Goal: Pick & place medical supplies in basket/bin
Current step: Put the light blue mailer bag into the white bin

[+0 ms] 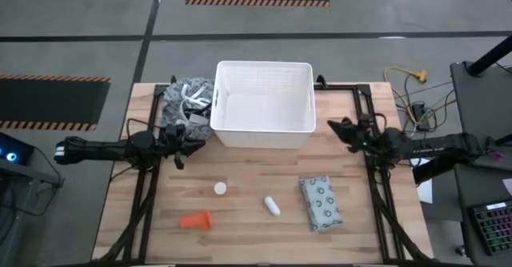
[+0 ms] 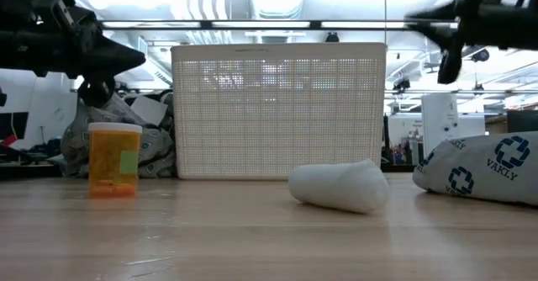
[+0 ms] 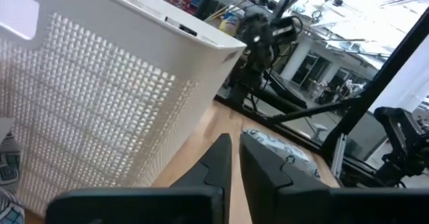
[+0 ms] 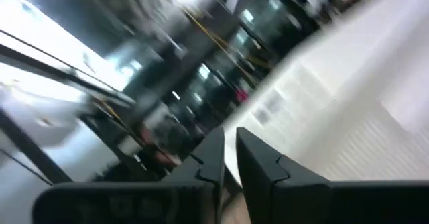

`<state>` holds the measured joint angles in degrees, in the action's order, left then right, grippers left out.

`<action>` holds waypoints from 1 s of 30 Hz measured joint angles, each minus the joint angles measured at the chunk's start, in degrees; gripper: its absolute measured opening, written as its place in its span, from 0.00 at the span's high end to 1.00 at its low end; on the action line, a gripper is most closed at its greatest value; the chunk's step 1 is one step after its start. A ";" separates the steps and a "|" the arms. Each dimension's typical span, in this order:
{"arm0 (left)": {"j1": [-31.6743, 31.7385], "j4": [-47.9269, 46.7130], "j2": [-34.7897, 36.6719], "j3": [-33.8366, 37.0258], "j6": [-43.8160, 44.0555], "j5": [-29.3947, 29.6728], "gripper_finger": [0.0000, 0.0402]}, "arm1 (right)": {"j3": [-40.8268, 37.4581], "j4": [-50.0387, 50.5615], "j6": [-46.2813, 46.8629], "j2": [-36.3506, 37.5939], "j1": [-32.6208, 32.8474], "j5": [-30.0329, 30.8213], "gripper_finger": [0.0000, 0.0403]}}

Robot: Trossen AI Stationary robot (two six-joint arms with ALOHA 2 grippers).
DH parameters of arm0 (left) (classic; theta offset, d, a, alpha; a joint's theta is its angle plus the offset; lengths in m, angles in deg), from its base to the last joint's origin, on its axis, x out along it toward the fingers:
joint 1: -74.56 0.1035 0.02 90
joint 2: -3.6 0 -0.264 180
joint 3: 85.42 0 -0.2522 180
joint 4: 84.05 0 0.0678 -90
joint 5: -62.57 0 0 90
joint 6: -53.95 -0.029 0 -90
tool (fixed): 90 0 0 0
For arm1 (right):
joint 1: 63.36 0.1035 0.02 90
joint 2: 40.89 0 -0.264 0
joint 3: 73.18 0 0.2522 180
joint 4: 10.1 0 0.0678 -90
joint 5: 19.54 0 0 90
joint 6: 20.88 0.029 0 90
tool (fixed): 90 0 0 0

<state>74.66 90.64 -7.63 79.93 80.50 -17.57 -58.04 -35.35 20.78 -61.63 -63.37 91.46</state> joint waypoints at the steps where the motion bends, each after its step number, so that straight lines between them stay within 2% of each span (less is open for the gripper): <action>1: -0.04 -0.02 -0.02 0.00 -0.02 0.60 0.94 | 0.92 -0.37 -1.72 0.02 0.00 0.00 0.88; 5: -0.02 -0.02 -0.02 0.00 -0.10 3.95 0.88 | 6.47 2.59 -7.77 -0.96 0.43 -0.20 0.79; 10: -0.02 -0.02 -0.02 0.00 -0.09 6.55 0.84 | 17.04 15.26 -12.06 -4.17 0.90 -5.89 0.69; 14: -0.02 -0.03 -0.02 0.00 -0.09 6.78 0.83 | 25.90 31.13 -11.55 -7.42 0.91 -10.45 0.64; 19: 0.00 -0.06 -0.02 0.17 -0.09 6.92 0.83 | 33.59 44.86 -4.89 -11.88 0.92 -11.34 0.63; 25: 0.00 -0.05 0.00 0.17 -0.09 6.92 0.83 | 37.82 46.59 3.84 -17.26 2.27 -20.41 0.66; 30: 0.00 -0.06 -0.02 0.17 -0.09 6.92 0.83 | 40.66 47.20 8.61 -22.05 7.22 -21.31 0.68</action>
<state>74.66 90.57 -7.65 80.11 80.41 -10.65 -17.38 11.85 29.39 -83.69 -56.15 70.15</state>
